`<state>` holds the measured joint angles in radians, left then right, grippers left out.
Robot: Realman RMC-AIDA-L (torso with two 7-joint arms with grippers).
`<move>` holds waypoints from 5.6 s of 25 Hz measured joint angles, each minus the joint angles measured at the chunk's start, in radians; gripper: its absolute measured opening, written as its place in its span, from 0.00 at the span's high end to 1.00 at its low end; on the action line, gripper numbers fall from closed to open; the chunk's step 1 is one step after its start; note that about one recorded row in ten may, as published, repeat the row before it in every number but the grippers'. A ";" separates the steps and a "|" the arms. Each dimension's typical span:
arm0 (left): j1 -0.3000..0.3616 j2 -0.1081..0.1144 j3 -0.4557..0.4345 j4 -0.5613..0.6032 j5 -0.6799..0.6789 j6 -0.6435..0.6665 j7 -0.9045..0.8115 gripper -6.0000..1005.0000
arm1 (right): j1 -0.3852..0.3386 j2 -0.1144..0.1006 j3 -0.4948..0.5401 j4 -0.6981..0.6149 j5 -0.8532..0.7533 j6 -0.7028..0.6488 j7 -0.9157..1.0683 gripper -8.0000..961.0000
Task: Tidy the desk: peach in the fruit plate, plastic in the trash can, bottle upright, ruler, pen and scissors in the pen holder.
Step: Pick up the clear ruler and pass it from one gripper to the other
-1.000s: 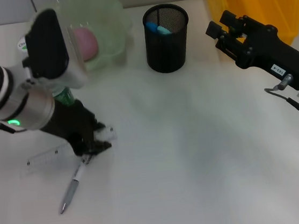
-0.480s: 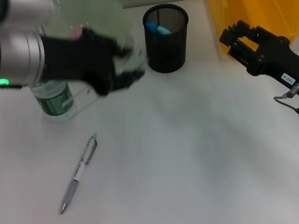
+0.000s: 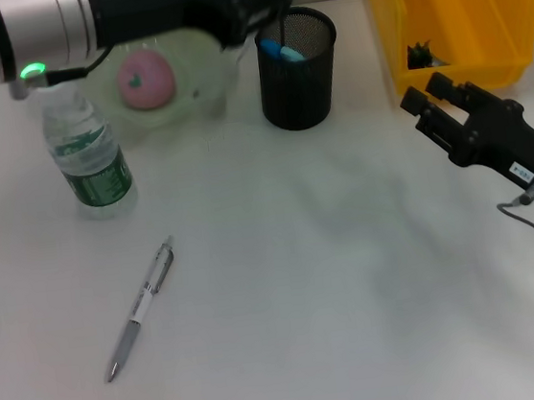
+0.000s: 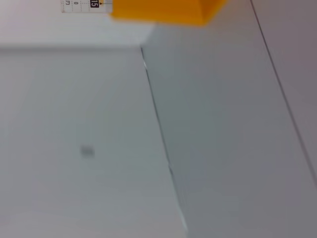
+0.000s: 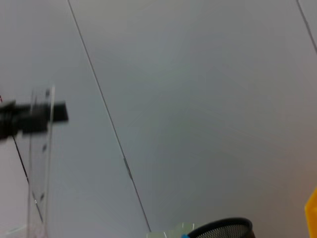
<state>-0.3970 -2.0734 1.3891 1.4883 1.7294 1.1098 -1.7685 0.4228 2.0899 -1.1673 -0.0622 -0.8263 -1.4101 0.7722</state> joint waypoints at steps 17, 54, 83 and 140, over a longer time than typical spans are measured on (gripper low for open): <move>-0.114 -0.003 0.158 -0.509 -0.851 -0.117 0.641 0.58 | -0.010 0.001 -0.003 0.046 -0.103 -0.024 0.011 0.49; -0.327 -0.007 0.455 -0.904 -1.612 -0.197 1.151 0.56 | -0.001 0.002 -0.006 0.101 -0.148 -0.083 0.052 0.49; -0.276 -0.005 0.513 -0.903 -1.647 -0.155 1.156 0.54 | 0.004 -0.003 -0.013 0.093 -0.174 -0.121 0.077 0.49; 0.033 0.007 -0.194 -0.653 -0.468 0.602 0.475 0.51 | 0.142 -0.006 -0.073 -0.502 -0.559 -0.243 0.498 0.24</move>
<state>-0.3642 -2.0663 1.1949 0.8355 1.2609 1.7115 -1.2930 0.5647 2.0837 -1.2401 -0.5640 -1.3858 -1.6529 1.2698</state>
